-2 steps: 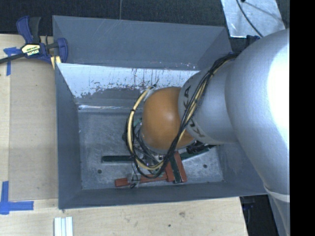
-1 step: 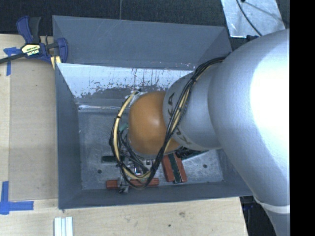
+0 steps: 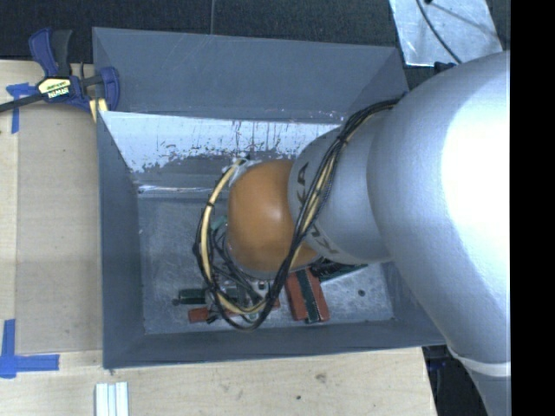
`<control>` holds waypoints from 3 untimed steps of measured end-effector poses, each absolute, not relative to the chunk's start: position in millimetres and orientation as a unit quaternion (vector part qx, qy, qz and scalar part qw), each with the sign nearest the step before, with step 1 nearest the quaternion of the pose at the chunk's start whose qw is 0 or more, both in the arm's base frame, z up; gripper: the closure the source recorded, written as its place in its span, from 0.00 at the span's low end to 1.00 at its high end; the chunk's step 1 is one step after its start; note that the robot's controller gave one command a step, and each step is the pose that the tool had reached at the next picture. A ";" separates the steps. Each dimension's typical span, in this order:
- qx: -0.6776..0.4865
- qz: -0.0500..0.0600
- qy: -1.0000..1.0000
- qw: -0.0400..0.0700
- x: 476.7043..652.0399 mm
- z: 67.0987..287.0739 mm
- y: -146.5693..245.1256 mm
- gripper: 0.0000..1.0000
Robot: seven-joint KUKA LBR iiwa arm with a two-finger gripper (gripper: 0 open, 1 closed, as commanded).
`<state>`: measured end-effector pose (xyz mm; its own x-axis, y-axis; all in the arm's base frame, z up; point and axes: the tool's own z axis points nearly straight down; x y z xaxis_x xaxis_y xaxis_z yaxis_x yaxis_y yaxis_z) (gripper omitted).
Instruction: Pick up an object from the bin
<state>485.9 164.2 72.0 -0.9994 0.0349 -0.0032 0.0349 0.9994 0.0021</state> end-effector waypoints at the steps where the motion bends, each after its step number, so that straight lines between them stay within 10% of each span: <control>1: 0.019 0.001 1.000 0.003 486.8 71.5 163.2 0.00; 2: 0.019 0.001 1.000 0.003 486.5 71.7 163.2 1.00; 3: 0.015 0.002 1.000 0.005 494.1 203.3 157.9 1.00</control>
Offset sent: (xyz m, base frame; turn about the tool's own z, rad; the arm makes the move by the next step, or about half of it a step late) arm 0.0000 0.0000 0.0000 0.0000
